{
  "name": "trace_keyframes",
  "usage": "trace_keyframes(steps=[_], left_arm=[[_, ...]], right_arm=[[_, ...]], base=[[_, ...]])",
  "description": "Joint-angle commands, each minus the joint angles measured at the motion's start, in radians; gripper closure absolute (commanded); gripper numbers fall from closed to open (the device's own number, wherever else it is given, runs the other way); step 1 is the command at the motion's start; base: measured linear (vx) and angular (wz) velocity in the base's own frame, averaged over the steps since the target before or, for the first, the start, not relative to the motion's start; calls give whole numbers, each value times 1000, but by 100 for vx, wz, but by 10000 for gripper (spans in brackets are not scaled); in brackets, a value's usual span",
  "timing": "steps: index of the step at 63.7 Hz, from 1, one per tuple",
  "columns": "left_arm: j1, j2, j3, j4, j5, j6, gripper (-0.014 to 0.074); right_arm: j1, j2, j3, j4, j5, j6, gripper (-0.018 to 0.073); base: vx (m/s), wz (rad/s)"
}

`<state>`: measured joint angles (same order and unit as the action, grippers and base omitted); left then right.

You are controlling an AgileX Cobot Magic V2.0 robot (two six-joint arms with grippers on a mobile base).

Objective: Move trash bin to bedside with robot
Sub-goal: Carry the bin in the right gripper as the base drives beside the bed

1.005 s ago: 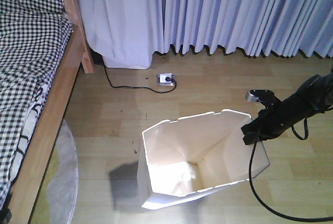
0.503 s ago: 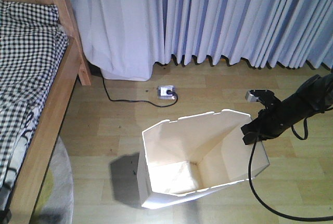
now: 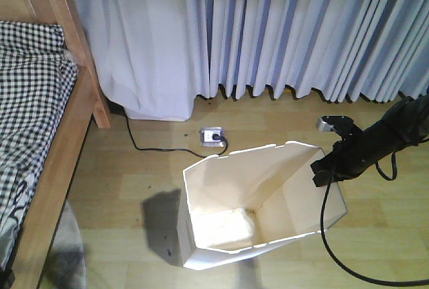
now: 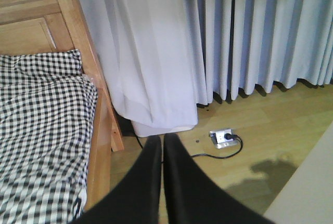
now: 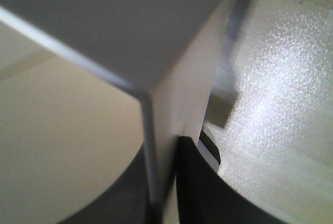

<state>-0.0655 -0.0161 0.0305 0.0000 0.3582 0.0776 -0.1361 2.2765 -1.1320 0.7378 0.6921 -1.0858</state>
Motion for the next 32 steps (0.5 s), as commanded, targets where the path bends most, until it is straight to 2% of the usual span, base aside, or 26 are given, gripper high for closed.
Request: trace_keyframes(steps=[1, 32], left_arm=[[0, -20, 18, 0, -69, -5, 603], [0, -20, 18, 0, -69, -5, 603]], right_arm=[[-3, -75, -18, 96, 141, 0, 562], [-3, -75, -18, 95, 141, 0, 562]], base=[[22, -1], [19, 1]])
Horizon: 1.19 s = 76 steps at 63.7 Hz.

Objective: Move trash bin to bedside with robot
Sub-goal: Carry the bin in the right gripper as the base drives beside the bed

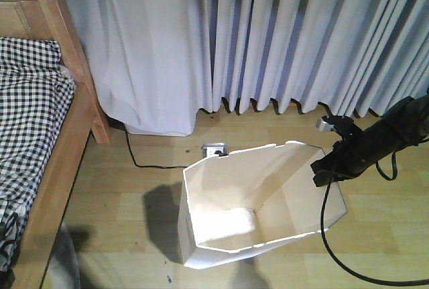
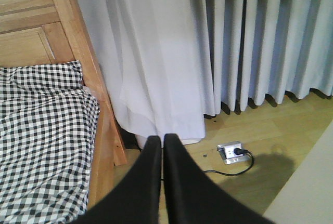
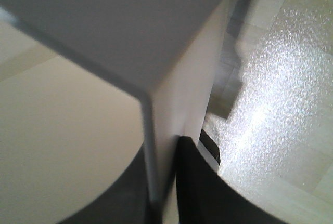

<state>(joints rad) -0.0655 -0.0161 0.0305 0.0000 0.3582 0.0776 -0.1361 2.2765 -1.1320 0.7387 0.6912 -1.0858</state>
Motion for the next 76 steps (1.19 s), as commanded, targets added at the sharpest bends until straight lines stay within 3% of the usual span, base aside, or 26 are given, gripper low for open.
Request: trace_keyframes(steps=[1, 45, 54, 64, 76], left_arm=[[0, -20, 18, 0, -69, -5, 603], [0, -20, 18, 0, -69, -5, 603], [0, -20, 18, 0, -69, -5, 603], [0, -20, 18, 0, -69, -5, 603], [0, -20, 18, 0, -69, -5, 603]], right_arm=[[-3, -75, -18, 94, 142, 0, 562], [-5, -75, -18, 127, 49, -52, 562], [-5, -61, -18, 165, -36, 40, 562], [-5, -1, -26, 165, -138, 34, 561], [-18, 142, -140, 178, -61, 31, 559]], base=[[13, 6], [4, 3], [0, 0], [0, 0], [0, 0]])
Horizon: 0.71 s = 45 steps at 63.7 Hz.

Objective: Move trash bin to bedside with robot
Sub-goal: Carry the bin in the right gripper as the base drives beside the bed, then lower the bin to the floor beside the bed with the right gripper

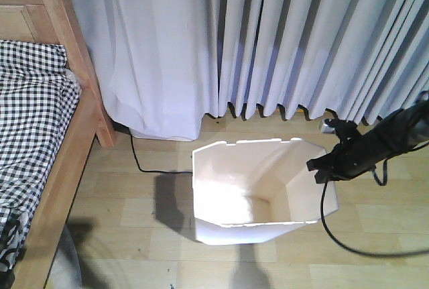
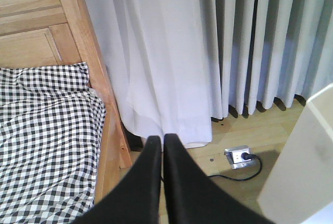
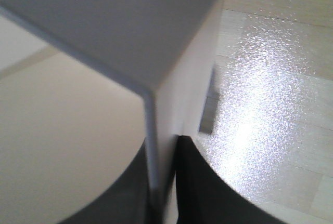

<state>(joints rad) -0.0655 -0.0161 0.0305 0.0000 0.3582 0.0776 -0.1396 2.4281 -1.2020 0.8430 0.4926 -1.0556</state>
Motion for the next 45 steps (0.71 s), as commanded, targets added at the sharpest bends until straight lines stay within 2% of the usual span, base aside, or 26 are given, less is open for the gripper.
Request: trace_keyframes(steps=[1, 10, 24, 45], left_arm=[[0, -20, 18, 0, -69, -5, 603], [0, -20, 18, 0, -69, -5, 603], [0, -20, 18, 0, -69, -5, 603], [0, -20, 18, 0, -69, -5, 603]], right_arm=[[-17, 1, -80, 77, 143, 1, 559], [-40, 91, -140, 88, 153, 6, 559], [-48, 193, -195, 94, 96, 4, 559], [-48, 345, -367, 139, 123, 23, 559]], base=[[0, 0], [0, 0], [0, 0], [0, 0]])
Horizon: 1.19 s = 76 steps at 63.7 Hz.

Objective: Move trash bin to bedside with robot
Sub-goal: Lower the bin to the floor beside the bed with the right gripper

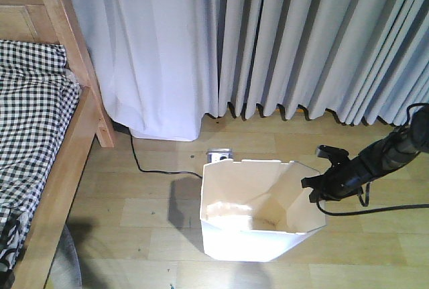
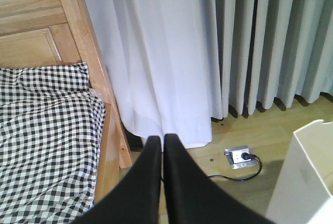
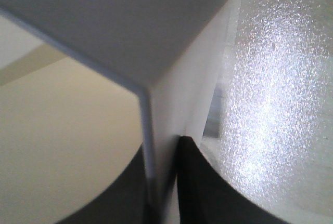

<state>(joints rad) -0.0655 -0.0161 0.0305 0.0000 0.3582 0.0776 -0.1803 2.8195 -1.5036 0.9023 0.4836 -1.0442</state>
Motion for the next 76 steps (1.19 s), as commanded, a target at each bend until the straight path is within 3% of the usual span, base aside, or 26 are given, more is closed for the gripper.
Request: trace_keyframes(steps=[1, 44, 76], left_arm=[[0, -20, 18, 0, -69, -5, 603], [0, -20, 18, 0, -69, -5, 603], [0, -20, 18, 0, -69, -5, 603]], right_arm=[[-8, -37, -78, 80, 139, 12, 559], [79, 162, -374, -4, 122, 143, 552], [79, 184, -384, -2, 72, 119, 484]], base=[[0, 0], [0, 0], [0, 0]])
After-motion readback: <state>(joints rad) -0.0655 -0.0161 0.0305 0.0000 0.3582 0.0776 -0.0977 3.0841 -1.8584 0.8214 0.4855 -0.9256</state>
